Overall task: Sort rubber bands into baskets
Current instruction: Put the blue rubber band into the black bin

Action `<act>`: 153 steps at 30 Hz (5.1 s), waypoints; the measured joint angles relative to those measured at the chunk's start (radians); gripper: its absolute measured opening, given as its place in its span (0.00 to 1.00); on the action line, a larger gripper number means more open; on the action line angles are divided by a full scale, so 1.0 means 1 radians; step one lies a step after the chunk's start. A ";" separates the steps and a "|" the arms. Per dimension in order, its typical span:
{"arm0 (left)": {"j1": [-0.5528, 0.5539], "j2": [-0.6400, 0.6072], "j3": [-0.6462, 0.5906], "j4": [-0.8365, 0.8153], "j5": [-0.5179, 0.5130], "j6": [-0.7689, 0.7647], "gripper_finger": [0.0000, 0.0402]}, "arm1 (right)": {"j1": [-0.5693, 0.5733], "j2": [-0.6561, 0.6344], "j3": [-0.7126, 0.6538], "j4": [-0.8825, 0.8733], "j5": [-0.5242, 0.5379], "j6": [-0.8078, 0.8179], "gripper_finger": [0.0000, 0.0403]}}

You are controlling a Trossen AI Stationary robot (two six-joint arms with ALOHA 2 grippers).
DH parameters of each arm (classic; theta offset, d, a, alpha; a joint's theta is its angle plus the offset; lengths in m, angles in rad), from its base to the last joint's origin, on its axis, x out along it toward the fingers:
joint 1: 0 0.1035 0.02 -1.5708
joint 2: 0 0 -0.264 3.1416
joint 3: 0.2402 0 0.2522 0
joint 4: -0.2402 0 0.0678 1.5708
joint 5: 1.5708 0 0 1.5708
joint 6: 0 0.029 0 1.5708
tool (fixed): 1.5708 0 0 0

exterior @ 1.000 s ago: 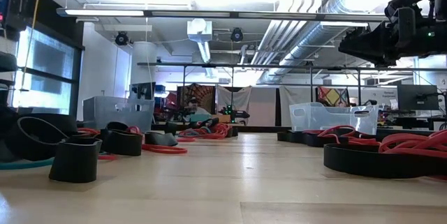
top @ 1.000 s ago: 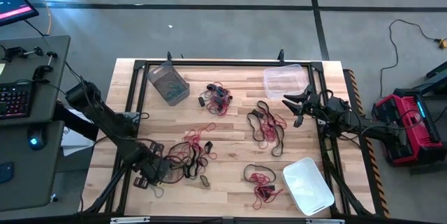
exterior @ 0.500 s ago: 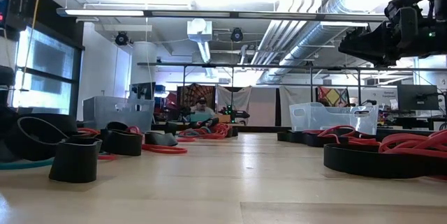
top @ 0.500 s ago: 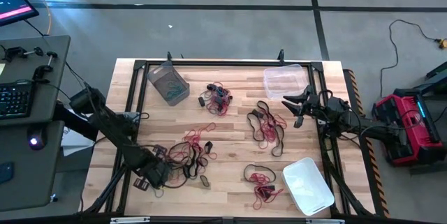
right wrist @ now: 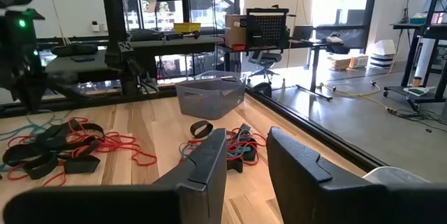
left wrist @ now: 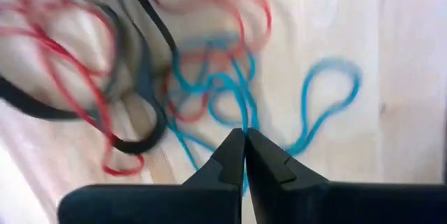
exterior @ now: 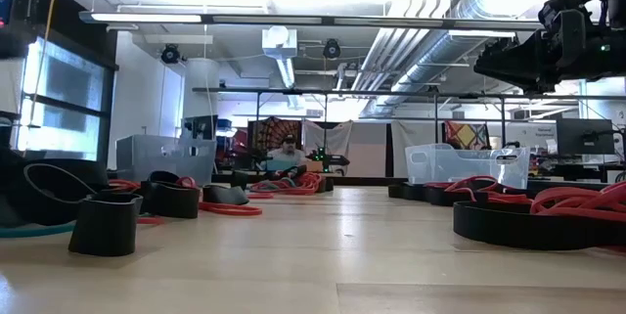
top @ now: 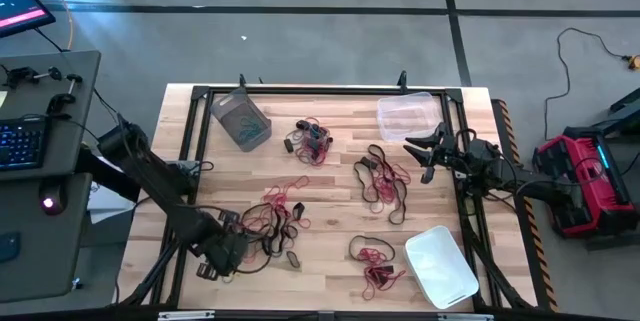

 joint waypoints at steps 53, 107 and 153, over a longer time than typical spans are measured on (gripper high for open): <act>0.553 -0.162 0.248 -0.220 -0.407 0.013 0.00 | 0.000 0.000 0.000 -0.018 0.006 0.000 0.23; 0.643 -0.309 -0.118 0.707 -0.074 0.582 0.00 | 0.000 0.000 0.000 -0.018 0.006 0.000 0.23; 1.345 -0.648 -0.402 0.674 -0.565 0.448 0.00 | 0.000 0.000 0.000 -0.018 0.006 0.000 0.23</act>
